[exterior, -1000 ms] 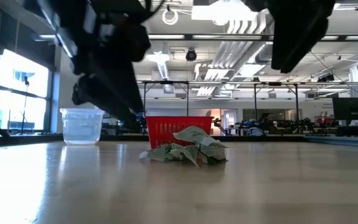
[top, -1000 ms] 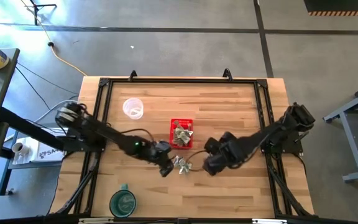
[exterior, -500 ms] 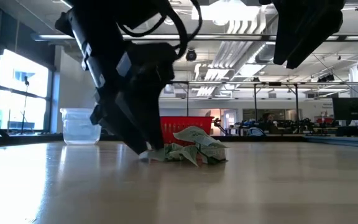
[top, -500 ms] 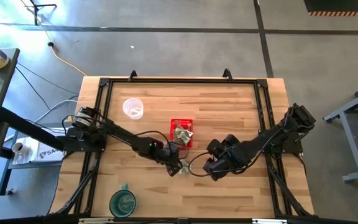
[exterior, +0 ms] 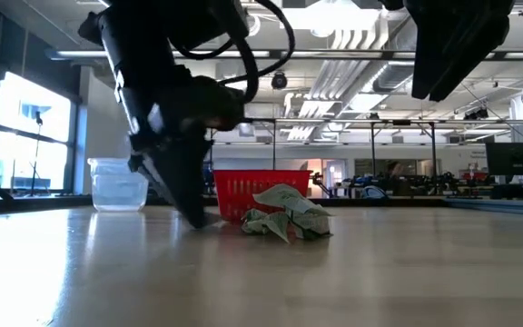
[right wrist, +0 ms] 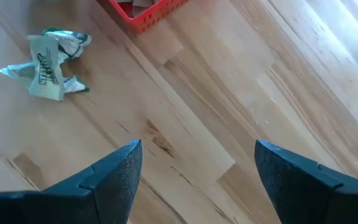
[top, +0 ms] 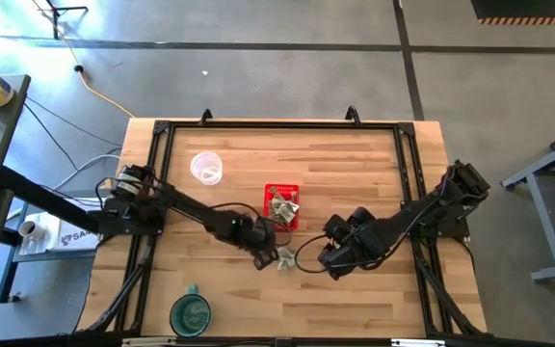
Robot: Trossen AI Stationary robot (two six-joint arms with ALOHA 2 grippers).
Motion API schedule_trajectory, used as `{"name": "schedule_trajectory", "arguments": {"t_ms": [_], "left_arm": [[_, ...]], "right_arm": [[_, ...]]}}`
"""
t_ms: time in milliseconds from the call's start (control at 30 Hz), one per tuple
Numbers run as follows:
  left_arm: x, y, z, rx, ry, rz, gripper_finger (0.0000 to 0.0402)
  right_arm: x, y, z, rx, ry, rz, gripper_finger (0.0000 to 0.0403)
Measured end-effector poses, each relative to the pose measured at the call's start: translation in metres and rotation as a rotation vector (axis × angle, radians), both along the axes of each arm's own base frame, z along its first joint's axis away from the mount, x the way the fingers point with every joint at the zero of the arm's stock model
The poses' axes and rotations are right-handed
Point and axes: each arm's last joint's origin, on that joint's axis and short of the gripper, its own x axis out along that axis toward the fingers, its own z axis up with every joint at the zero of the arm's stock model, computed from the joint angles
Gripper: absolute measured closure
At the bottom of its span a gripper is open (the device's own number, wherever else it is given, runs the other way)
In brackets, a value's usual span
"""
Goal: Pick and place Stevia / Truvia into bins
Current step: Put the stevia packet into the red basket
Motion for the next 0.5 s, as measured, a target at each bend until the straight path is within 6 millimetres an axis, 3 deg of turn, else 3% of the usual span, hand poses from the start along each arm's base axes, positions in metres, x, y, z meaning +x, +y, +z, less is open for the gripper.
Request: {"name": "schedule_trajectory", "arguments": {"t_ms": [100, 167, 233, 400, 500], "left_arm": [[-0.007, -0.012, 0.02, -0.158, 0.034, -0.106, 0.0366], [-0.007, -0.021, 0.053, -0.202, -0.077, -0.165, 0.0368], [-0.01, -0.02, 0.084, -0.137, -0.183, -0.181, 0.0373], [0.0, 0.026, 0.112, 0.13, -0.272, -0.063, 0.0373], [0.01, 0.055, 0.11, 0.18, -0.274, -0.042, 0.0352]], "right_arm": [[-0.001, 0.0, 0.0, -0.015, 0.004, 0.004, 0.0102], [-0.002, 0.0, 0.0, -0.019, 0.008, 0.008, 0.0102], [-0.003, 0.002, 0.0, -0.016, 0.018, 0.018, 0.0102], [-0.011, 0.017, 0.0, 0.011, 0.025, 0.062, 0.0102], [-0.014, 0.027, -0.001, 0.046, 0.007, 0.079, 0.0102]]}}
